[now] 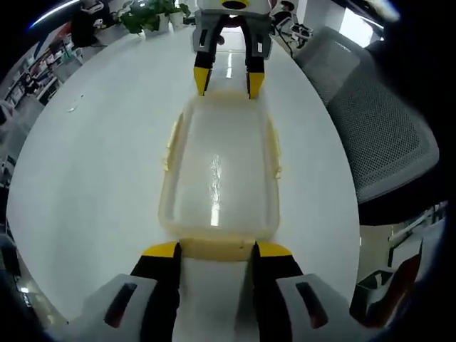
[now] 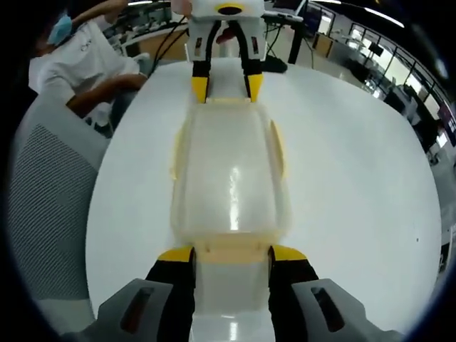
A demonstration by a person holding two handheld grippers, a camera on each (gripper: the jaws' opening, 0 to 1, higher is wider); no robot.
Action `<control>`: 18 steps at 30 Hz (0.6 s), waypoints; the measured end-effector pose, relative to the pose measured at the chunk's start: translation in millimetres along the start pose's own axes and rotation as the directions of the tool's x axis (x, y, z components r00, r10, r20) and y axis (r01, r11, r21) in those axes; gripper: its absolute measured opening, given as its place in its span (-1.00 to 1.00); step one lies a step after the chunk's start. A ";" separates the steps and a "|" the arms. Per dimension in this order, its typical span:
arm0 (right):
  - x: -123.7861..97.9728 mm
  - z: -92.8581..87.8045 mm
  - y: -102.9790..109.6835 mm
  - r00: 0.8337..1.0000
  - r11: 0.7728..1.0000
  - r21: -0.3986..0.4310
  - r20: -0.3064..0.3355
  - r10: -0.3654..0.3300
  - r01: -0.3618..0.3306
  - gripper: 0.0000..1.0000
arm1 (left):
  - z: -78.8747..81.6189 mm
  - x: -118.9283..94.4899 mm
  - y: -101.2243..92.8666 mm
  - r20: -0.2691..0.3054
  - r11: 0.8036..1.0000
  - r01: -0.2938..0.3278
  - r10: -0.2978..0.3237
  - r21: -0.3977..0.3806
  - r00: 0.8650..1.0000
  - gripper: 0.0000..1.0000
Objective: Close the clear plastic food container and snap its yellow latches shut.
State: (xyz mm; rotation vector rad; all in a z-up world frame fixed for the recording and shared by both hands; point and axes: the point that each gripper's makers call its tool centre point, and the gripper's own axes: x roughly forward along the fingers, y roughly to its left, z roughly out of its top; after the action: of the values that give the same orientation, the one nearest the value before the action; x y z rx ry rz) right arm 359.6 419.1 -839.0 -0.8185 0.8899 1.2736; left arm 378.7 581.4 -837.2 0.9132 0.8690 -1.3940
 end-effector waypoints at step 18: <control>1.0 -0.9 0.7 1.000 0.999 0.033 -0.031 -0.005 0.006 -0.23 | 1.1 0.3 -2.2 -0.032 1.000 0.002 -0.002 0.002 0.999 -0.23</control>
State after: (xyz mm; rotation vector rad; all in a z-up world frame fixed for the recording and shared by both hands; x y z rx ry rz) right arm 358.8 418.7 -840.3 -0.8162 0.9304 1.2417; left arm 376.5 580.3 -837.1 0.9383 0.8928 -1.3852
